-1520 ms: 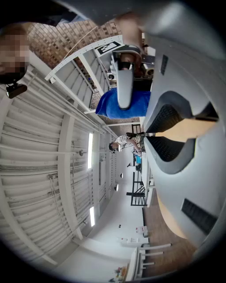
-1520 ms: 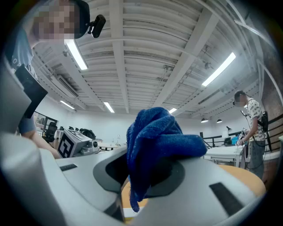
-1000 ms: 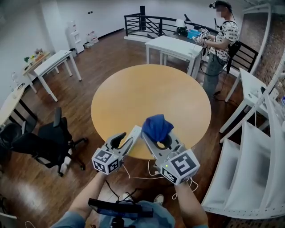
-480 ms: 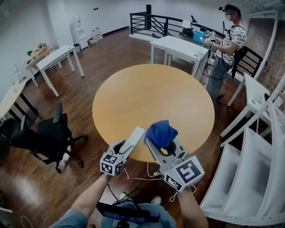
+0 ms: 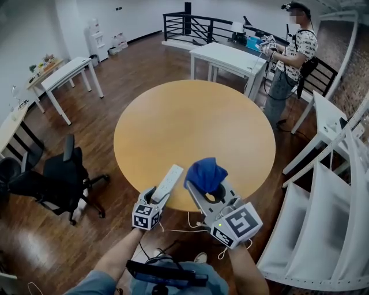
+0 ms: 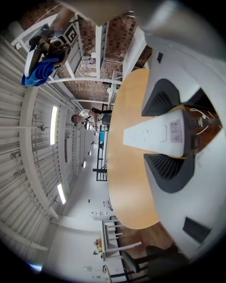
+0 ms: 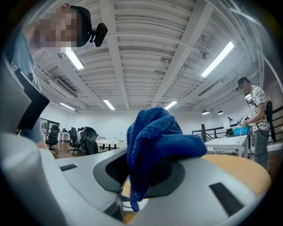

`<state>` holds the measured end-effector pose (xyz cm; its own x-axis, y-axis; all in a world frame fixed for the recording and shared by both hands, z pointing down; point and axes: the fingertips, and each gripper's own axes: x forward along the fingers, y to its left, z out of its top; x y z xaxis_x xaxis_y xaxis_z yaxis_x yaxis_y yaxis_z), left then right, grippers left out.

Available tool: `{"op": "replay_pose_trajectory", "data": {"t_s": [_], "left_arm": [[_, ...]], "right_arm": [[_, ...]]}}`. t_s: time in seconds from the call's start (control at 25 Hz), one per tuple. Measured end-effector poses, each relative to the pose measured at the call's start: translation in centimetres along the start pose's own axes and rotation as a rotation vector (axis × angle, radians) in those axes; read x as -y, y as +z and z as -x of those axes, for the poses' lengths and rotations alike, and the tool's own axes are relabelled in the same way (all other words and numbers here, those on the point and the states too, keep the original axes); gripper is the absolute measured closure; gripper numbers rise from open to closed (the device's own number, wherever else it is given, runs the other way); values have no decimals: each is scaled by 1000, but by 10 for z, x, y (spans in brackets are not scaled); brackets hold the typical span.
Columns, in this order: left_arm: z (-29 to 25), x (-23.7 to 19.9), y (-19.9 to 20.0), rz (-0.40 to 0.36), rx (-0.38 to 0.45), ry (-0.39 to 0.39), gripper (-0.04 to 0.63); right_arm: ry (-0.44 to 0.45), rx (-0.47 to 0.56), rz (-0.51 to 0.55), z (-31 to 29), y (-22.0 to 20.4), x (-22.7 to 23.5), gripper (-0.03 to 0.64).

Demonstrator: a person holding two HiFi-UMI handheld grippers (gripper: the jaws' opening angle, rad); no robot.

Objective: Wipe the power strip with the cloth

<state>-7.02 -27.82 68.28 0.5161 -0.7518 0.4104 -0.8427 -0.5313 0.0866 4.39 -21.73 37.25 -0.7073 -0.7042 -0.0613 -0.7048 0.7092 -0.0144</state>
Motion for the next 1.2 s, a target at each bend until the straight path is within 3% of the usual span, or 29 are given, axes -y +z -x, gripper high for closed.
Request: {"op": "replay_pose_trajectory", "data": {"t_s": [0.4,0.6,1.0,1.2], "left_arm": [[-11,5,-6,-38,-10,39,290],[-18,8,-10,-140,-75,72,292],[-18,1,-8,-83,-118,68,316],[-15,-1,1,-104,-112,61,318]], "right_arm": [[1,-31,-12,-9,-12,5,529],[8,-29,-33,-13,-18,6,529],[-8,-17,-39,-5,-16,8,529],[-16,-7,-43,0,-13,9,529]]}}
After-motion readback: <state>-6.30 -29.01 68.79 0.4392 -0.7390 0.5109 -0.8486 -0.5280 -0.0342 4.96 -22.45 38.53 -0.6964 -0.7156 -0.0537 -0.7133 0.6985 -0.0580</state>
